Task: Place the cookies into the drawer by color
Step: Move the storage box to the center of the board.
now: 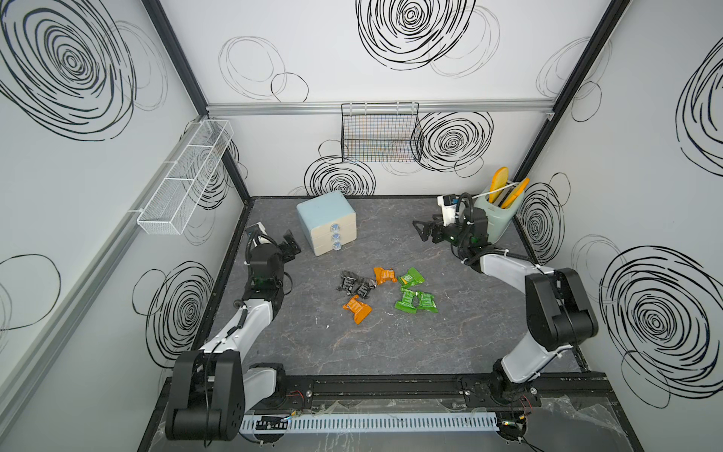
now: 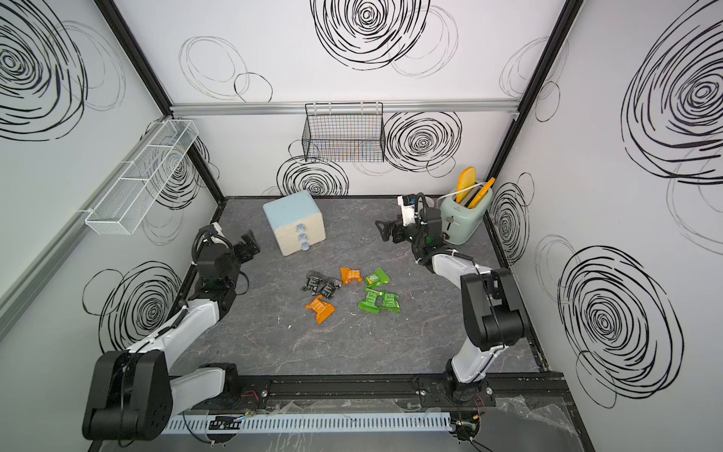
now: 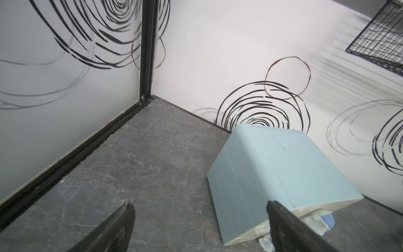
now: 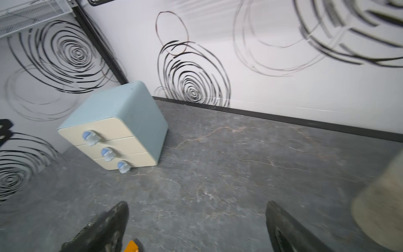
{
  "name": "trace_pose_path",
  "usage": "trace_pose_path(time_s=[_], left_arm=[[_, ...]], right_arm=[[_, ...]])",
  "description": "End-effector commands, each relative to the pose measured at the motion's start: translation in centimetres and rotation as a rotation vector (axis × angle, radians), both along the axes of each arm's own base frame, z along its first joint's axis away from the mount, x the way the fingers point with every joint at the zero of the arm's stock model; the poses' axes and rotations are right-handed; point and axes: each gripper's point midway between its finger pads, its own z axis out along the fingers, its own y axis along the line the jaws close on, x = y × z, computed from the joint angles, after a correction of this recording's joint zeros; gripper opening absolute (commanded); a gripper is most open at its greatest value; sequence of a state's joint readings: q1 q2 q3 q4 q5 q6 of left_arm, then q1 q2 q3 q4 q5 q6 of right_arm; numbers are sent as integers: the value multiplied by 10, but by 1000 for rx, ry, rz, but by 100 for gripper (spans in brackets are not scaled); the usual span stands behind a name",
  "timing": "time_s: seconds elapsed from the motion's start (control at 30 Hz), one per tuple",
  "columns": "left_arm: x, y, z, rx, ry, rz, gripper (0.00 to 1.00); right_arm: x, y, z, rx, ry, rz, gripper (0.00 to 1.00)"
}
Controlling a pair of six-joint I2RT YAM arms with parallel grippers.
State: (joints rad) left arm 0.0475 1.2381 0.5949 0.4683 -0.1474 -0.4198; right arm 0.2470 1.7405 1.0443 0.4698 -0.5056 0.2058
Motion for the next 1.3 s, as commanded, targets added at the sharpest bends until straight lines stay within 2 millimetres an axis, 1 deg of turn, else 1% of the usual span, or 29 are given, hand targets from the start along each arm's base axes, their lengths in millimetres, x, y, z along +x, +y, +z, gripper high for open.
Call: trace_pose_path(time_s=[0.0, 0.17, 0.3, 0.4, 0.5, 0.63, 0.7, 0.77, 0.9, 0.97, 1.13, 1.27], left_arm=[[24, -8, 7, -115, 7, -90, 98], [68, -7, 17, -142, 0, -152, 98], [107, -7, 15, -144, 24, -195, 98], [135, -6, 13, -129, 42, -231, 98], [157, -6, 8, -119, 52, -252, 98], [185, -17, 6, -94, 63, -354, 99], [197, -21, 3, -84, 75, -396, 95], [207, -23, 0, -80, 93, -419, 92], [223, -26, -10, -85, 134, -460, 77], [229, -29, -14, -101, 157, -481, 71], [229, -38, -16, -135, 180, -528, 60], [230, -41, -16, -157, 194, -542, 54]], right_arm=[[-2, 42, -1, 88, 90, 145, 99], [12, 85, -5, 135, 130, 230, 99], [22, 109, -10, 153, 165, 257, 99], [29, 121, -14, 160, 181, 265, 99], [36, 128, -18, 166, 199, 268, 100], [37, 137, -22, 172, 226, 298, 99], [36, 141, -27, 170, 241, 310, 98], [33, 143, -32, 163, 254, 316, 97], [27, 147, -47, 143, 282, 328, 96], [23, 148, -52, 145, 298, 341, 93], [14, 155, -58, 142, 322, 369, 85], [6, 162, -63, 133, 335, 391, 81]])
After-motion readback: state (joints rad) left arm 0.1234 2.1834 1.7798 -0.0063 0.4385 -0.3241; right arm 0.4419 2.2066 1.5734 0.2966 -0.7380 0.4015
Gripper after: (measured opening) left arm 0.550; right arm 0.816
